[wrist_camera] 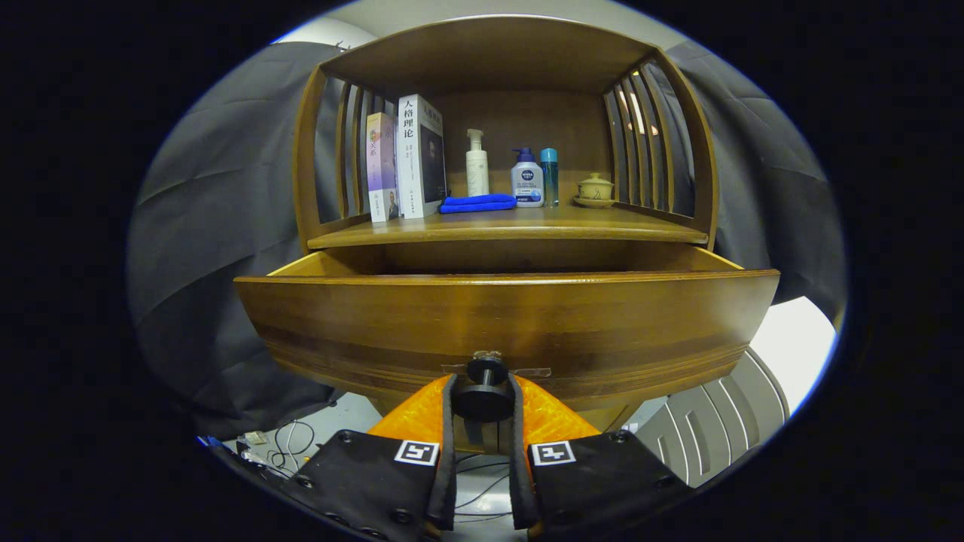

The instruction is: Pull open the drawer, take out the items inside it, and place them on the countertop above the cabinet.

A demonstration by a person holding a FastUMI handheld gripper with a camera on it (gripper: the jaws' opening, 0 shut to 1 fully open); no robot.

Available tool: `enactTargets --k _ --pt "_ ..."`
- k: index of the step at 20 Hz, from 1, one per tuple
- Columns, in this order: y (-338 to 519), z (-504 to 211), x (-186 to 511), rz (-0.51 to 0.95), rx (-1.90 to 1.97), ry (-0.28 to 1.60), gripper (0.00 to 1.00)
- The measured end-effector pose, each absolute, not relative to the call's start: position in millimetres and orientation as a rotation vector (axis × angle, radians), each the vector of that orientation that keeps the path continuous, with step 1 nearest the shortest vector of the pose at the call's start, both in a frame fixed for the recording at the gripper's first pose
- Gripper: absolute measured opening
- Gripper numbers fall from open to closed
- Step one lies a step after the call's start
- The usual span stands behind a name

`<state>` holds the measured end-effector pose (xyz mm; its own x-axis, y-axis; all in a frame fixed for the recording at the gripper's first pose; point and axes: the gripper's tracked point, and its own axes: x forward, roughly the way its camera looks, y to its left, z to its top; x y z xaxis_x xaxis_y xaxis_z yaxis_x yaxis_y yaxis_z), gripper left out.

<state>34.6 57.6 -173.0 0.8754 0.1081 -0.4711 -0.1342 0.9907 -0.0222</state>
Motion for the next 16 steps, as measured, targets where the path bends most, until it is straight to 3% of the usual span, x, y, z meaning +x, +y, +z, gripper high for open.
enactTargets --k 10,14,16 --pt "56.4 -178.2 12.5 0.148 -0.075 0.474 0.34" --pt "58.4 -150.2 14.4 0.183 -0.063 0.379 0.51" --pt "60.4 -131.3 15.5 0.206 -0.075 0.324 0.70"
